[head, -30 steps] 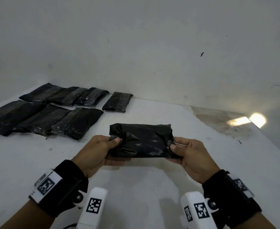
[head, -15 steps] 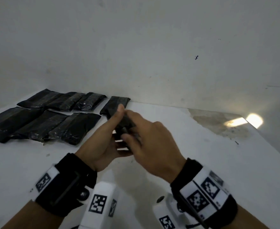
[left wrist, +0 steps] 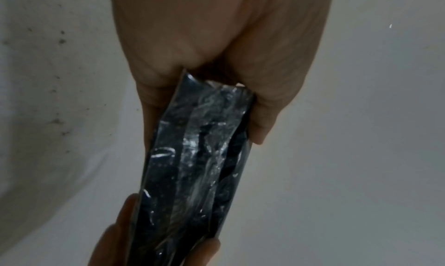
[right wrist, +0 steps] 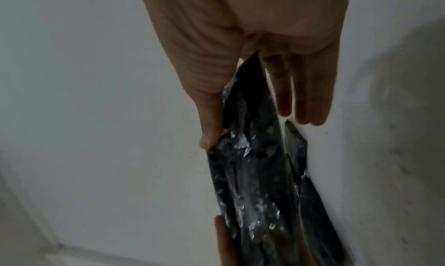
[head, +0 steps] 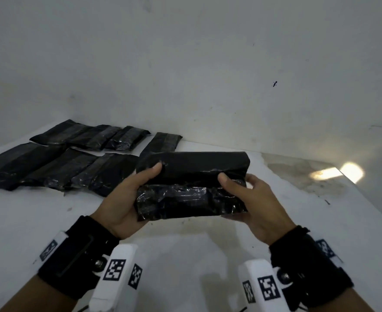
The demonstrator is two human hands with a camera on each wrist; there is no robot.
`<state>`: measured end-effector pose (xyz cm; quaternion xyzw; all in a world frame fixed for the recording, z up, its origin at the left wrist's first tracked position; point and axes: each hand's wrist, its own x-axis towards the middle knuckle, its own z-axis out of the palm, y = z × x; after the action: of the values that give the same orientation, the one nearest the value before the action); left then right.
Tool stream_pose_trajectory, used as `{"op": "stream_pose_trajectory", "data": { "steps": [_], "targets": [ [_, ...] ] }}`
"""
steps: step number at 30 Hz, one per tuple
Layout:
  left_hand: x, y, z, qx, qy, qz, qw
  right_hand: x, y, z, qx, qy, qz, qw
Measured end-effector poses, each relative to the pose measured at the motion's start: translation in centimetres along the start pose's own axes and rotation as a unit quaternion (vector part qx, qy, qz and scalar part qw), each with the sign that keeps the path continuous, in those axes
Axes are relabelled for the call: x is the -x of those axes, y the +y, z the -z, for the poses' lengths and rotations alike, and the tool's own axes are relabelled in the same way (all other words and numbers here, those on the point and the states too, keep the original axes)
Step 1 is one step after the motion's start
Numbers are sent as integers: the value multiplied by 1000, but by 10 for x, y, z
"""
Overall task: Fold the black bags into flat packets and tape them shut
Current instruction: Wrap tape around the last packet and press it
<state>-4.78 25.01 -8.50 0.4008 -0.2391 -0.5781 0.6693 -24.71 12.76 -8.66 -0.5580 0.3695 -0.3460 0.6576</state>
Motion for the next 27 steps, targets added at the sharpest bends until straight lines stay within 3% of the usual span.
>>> {"op": "stream_pose_trajectory", "data": {
  "steps": [3,6,10,13,19,27],
  "targets": [
    [-6,-8,-1,-89,49,-13,995,1,14,-5,-22,-19,60,998],
    [-7,-16,-4,-171,94,-63,979,-1,25,-10,9,31,126,991],
    [-6,-30,-8,-283,94,-163,940,3,35,-17,8,41,151,988],
    [-12,-41,-1,-305,129,-196,923,6,41,-20,13,24,153,988],
    [-11,-40,2,-306,118,-191,925,5,41,-12,21,-7,147,989],
    [-5,-33,7,-300,82,-155,938,9,40,2,-29,-47,87,995]
  ]
}}
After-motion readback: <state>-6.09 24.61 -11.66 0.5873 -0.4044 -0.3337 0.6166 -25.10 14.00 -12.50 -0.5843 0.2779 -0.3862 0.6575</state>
